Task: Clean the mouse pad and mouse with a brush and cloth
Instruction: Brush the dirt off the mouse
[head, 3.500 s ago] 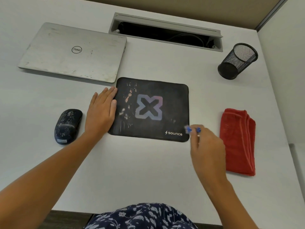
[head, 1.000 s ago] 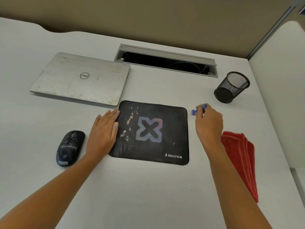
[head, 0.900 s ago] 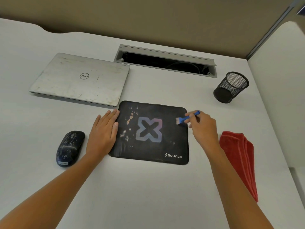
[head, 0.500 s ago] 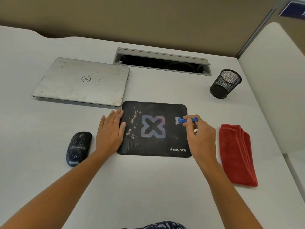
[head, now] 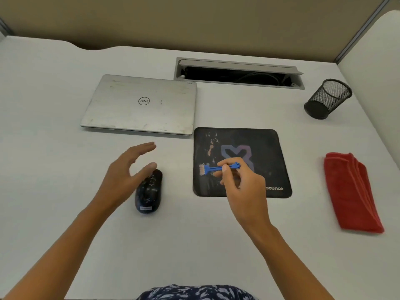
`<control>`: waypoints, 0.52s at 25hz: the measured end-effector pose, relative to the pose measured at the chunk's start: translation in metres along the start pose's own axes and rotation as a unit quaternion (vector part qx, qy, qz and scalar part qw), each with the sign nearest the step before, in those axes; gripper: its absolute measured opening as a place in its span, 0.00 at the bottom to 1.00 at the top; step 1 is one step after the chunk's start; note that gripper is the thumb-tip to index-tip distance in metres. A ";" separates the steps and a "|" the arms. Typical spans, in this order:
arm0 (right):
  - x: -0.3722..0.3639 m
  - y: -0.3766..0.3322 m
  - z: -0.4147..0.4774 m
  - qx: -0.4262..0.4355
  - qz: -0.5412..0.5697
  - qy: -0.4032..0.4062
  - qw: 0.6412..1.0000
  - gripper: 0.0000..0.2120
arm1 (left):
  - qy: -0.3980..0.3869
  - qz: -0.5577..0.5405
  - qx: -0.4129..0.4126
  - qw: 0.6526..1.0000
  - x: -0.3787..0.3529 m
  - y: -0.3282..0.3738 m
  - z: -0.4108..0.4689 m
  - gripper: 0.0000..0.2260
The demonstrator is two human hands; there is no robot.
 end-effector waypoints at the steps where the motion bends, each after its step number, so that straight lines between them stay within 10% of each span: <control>1: -0.010 -0.005 -0.002 0.001 0.009 -0.011 1.000 0.04 | -0.022 0.000 0.017 1.000 0.010 -0.009 -0.009 0.24; 6: -0.049 -0.028 -0.005 0.016 0.026 -0.080 0.996 0.06 | -0.201 0.058 0.058 0.976 0.017 -0.052 -0.036 0.52; 13: -0.083 -0.037 -0.007 0.006 0.018 -0.128 0.992 0.07 | -0.216 0.225 -0.023 0.950 0.003 -0.081 -0.030 0.59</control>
Point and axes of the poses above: each hand's wrist, its own z-axis towards the middle knuckle, its own x-axis out of the back of the hand, y = z × x, the point moved 2 cm from there along z, towards the middle knuckle, and after that the axes turned 7 degrees about -y, right-handed, at the moved point
